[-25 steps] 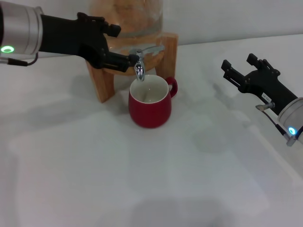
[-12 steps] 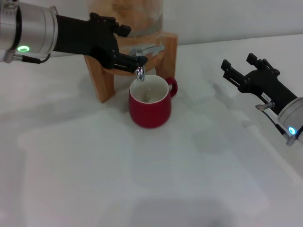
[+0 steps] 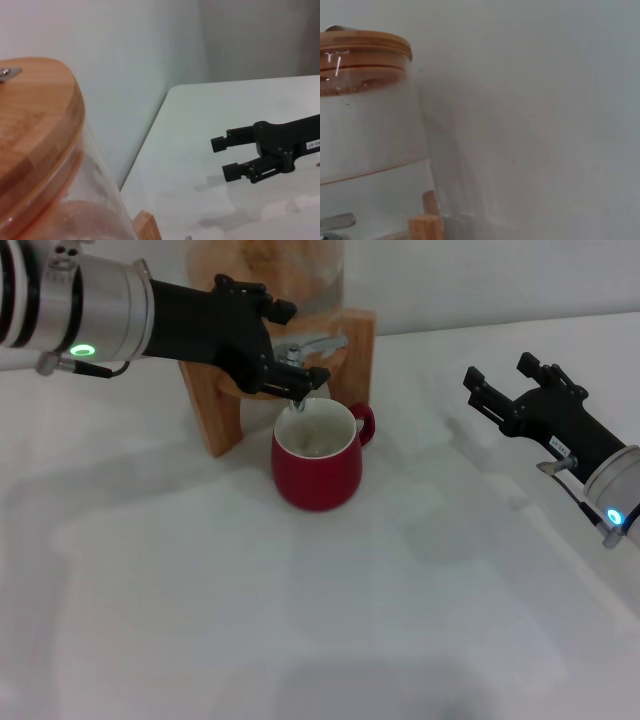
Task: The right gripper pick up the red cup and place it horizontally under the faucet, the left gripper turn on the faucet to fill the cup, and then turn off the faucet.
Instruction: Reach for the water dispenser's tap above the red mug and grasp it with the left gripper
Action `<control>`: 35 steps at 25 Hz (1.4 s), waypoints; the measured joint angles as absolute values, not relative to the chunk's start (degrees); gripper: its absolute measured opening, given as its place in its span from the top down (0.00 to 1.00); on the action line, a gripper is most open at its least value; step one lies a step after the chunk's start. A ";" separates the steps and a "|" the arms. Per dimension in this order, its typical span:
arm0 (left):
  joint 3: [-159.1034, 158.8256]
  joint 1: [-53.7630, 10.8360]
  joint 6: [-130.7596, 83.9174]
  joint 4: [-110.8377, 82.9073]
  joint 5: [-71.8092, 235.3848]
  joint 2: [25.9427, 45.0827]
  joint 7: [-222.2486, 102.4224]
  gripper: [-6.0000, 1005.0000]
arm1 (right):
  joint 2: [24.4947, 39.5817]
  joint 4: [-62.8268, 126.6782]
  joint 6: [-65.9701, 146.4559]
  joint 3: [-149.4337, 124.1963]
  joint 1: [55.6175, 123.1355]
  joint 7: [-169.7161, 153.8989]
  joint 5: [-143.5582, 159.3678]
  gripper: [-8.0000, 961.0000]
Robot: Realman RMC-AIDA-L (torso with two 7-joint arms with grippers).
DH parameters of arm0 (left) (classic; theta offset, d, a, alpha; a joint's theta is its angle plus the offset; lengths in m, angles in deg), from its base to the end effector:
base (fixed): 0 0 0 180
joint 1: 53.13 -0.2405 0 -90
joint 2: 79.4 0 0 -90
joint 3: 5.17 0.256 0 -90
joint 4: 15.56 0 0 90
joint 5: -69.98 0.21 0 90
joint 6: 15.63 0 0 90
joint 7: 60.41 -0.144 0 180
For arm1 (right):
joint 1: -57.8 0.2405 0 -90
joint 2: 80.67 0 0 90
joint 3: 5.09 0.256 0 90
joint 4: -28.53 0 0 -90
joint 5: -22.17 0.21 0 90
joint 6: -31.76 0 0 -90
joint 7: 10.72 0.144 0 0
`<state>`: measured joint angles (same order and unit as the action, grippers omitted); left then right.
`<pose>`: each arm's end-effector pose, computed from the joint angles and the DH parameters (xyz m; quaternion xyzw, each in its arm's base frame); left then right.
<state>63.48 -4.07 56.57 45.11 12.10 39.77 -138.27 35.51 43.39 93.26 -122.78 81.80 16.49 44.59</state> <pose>-0.0785 0.4190 -0.0113 -0.9844 0.0069 -0.0671 0.1628 0.3132 0.3429 -0.0167 -0.7272 0.2882 0.3615 0.5074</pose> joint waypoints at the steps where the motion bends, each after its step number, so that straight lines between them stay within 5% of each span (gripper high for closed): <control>1: 63.64 -3.97 56.35 45.02 11.95 39.77 -138.27 0.14 | 35.51 43.39 93.35 -122.91 81.79 16.49 44.59 0.12; 35: 68.46 -0.31 48.73 37.91 10.73 39.84 -143.30 0.14 | 35.52 44.26 93.64 -124.24 81.79 16.26 44.58 0.12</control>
